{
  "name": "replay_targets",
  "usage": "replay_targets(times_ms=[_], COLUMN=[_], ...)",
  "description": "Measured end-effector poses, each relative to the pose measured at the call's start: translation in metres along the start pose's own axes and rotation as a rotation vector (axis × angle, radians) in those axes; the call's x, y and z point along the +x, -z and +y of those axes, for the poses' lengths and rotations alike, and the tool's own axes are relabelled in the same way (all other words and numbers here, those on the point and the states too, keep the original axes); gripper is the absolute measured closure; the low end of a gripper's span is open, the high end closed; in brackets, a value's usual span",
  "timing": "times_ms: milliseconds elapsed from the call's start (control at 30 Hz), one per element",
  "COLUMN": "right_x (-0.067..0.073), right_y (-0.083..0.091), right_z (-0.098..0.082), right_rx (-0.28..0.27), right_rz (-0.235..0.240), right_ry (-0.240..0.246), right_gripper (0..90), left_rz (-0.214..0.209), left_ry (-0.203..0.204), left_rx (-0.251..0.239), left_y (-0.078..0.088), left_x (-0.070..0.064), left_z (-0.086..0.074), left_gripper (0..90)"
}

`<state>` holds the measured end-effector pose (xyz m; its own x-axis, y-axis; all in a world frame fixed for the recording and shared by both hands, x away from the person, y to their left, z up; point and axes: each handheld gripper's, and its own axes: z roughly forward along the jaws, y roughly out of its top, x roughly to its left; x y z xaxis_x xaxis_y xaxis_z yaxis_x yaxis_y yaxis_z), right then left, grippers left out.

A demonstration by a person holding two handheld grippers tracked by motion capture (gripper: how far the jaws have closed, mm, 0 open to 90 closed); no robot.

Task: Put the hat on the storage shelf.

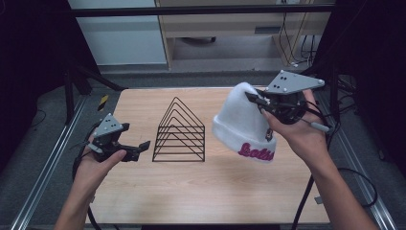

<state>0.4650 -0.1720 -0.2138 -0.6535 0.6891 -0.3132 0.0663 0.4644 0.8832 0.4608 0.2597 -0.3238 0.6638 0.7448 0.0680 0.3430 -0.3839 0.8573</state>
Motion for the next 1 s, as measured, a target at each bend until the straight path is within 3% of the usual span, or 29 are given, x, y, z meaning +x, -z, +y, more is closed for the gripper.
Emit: replay_targets(times_ms=[200,367,700,1000], right_x=[-0.003,-0.006,-0.007,-0.004], right_y=[-0.004,-0.007,-0.018,-0.029], right_z=[0.014,0.034,0.045,0.058], right_rx=[-0.017,-0.052,-0.067,-0.104], right_rz=[-0.010,-0.016,-0.010,0.003], right_ry=[0.006,0.009,0.002,0.001], right_gripper=[83.5,83.5,83.5,83.5], left_rz=[-0.023,-0.050,-0.074,-0.094], left_ry=[-0.021,-0.015,-0.024,0.005], left_rx=[-0.006,-0.020,-0.005,-0.039], left_y=[-0.002,-0.006,-0.018,-0.024], left_x=[-0.005,-0.007,-0.010,-0.002], left_z=[0.017,0.029,0.038,0.052], left_gripper=[4.1,4.5,5.2,9.5])
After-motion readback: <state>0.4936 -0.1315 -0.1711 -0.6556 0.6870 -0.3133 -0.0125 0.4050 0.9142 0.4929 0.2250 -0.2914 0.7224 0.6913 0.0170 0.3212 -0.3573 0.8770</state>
